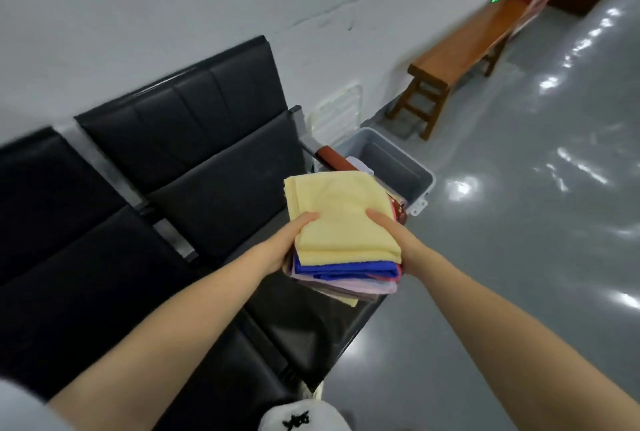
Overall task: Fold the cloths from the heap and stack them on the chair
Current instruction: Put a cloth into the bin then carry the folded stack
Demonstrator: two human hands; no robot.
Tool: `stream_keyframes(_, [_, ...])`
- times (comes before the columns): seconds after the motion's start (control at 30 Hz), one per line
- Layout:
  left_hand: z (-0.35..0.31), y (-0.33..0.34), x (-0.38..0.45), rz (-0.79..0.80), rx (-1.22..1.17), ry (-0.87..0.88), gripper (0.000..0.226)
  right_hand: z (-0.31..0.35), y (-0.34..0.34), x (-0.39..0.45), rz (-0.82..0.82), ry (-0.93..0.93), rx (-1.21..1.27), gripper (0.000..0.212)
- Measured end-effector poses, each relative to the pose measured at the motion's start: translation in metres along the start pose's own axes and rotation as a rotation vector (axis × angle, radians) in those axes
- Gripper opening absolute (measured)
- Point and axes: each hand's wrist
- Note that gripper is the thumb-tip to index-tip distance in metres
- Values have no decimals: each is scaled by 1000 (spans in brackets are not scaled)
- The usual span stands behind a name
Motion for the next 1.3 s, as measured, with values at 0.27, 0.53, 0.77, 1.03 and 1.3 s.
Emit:
stream_keyframes(0.27, [-59,79,85,83,27,-9,49,53,-98,19,-17,-41,95,84])
stream_keyframes(0.53, [-119,231,204,37,-1,-37,39,150,-265,73,-27,4,75,78])
stream_keyframes(0.77, [-158,325,292,20,-107,-81,77,215,-379,121,-39,77,55,73])
stream_keyframes(1.03, [-180,337,423,-51,-242,-171,80,277,-433,253,-61,154,-177,104])
stream_keyframes(1.3, [-214,297,561,-185,-493,-240,76,337,-414,410,-82,154,-278,79])
Point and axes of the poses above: each hand's wrist, its own x-axis towards the middle knuckle, its own y-axis out of the palm, z = x × y, and after that the axes turned 8 degrees about x, right-handed
